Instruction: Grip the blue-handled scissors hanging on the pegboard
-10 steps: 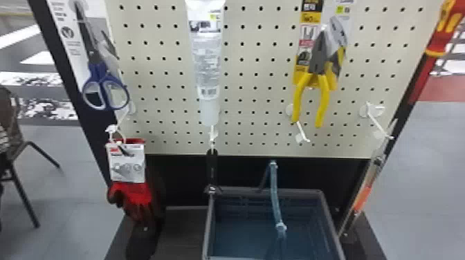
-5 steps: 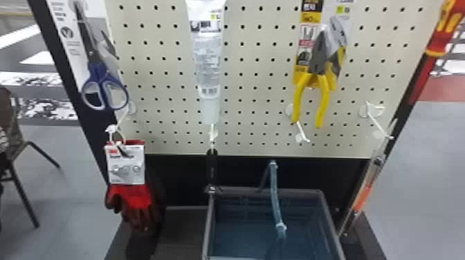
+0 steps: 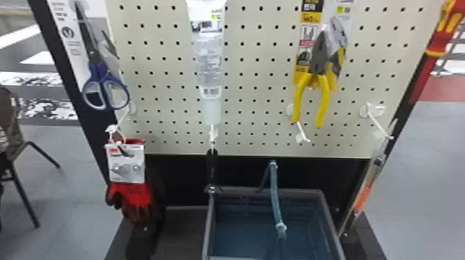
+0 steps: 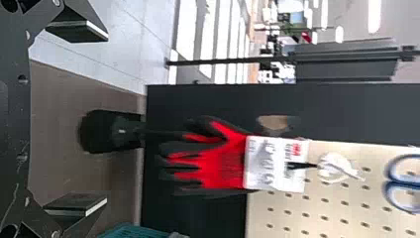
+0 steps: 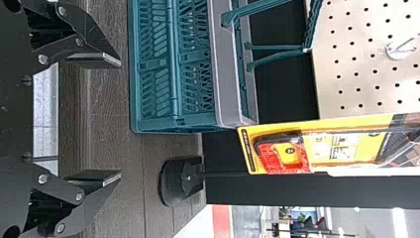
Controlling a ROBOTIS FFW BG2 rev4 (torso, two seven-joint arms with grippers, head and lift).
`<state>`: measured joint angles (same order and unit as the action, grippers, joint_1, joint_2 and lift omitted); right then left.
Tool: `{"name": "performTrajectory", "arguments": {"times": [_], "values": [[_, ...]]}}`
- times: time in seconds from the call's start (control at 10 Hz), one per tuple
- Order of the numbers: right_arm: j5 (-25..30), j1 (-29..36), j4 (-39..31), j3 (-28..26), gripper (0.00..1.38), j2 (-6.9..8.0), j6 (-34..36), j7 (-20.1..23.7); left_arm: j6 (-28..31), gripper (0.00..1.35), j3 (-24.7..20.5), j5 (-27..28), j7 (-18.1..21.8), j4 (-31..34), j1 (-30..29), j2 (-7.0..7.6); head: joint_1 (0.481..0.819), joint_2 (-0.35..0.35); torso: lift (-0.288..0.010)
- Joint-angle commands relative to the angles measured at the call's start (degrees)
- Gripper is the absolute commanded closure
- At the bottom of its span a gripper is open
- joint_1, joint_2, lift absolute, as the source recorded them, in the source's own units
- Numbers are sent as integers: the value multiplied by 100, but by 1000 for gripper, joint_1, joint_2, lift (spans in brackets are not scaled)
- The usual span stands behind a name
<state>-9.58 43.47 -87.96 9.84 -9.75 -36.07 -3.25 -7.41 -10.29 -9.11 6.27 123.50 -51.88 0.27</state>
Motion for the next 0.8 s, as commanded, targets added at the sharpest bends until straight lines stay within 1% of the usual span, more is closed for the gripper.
{"name": "performTrajectory", "arguments": {"times": [0.0,0.2,0.3,0.5,0.7], "values": [[-9,12,-15,0,469,0,30,9,336,153,-272,41,278,412,251,-42,549,0,-100],[-9,25,-29,0,469,0,56,26,829,153,-641,164,875,806,669,-42,549,0,-100],[-9,25,-29,0,469,0,74,35,1022,153,-782,199,1139,904,903,-42,549,0,-100],[-18,25,-43,0,469,0,109,88,1444,153,-1028,243,1535,1143,1346,-42,549,0,-100],[-18,37,-43,0,469,0,127,105,1866,153,-1213,278,1798,1397,1789,-42,549,0,-100]]}}
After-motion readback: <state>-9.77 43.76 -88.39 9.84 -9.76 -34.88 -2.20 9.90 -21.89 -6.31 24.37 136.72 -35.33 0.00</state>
